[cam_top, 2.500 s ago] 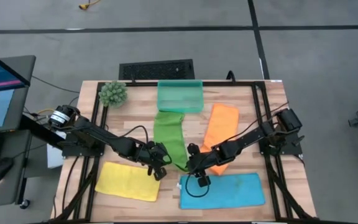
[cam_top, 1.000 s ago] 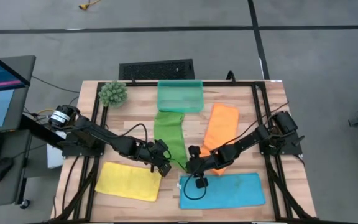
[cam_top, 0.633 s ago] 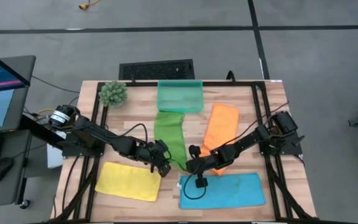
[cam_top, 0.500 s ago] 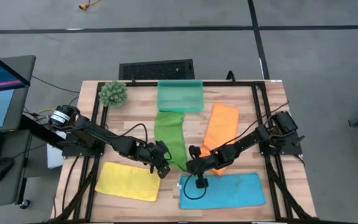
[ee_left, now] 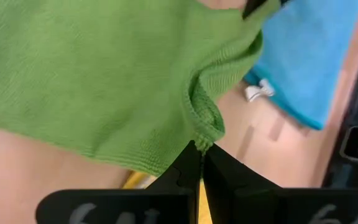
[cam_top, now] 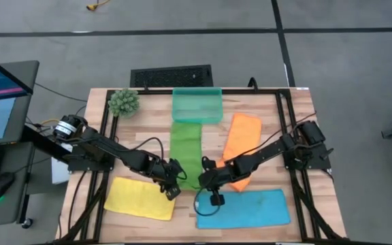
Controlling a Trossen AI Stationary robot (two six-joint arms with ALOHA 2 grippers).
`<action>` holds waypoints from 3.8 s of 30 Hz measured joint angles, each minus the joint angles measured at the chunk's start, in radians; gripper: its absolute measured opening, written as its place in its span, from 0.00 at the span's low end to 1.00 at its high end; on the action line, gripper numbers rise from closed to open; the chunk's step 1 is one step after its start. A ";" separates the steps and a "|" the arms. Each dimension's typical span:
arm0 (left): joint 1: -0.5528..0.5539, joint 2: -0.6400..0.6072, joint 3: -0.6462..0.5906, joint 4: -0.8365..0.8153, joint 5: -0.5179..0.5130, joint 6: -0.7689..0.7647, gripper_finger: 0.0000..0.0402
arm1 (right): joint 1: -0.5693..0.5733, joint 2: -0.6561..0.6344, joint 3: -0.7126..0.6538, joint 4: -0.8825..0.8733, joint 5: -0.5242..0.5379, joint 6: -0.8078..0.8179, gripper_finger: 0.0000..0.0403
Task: Roll microfiber towels into tight, uniform cylinder then place into a basket
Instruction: Roll the green towel
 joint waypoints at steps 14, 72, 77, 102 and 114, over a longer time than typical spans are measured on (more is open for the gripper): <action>-0.025 0.000 -0.074 0.021 -0.057 -0.073 0.00 | -0.051 0.000 0.001 -0.007 -0.039 0.017 0.01; 0.015 0.001 -0.189 0.093 -0.081 -0.213 0.22 | -0.137 0.054 0.076 -0.032 -0.017 0.205 0.45; 0.016 0.001 -0.189 0.092 -0.089 -0.223 0.22 | -0.143 0.002 0.076 -0.037 -0.018 0.205 0.45; 0.015 0.001 -0.189 0.092 -0.089 -0.224 0.22 | -0.025 0.089 0.069 -0.005 0.090 0.045 0.37; 0.015 0.001 -0.189 0.090 -0.089 -0.216 0.34 | 0.000 0.115 0.073 0.032 0.085 0.028 0.55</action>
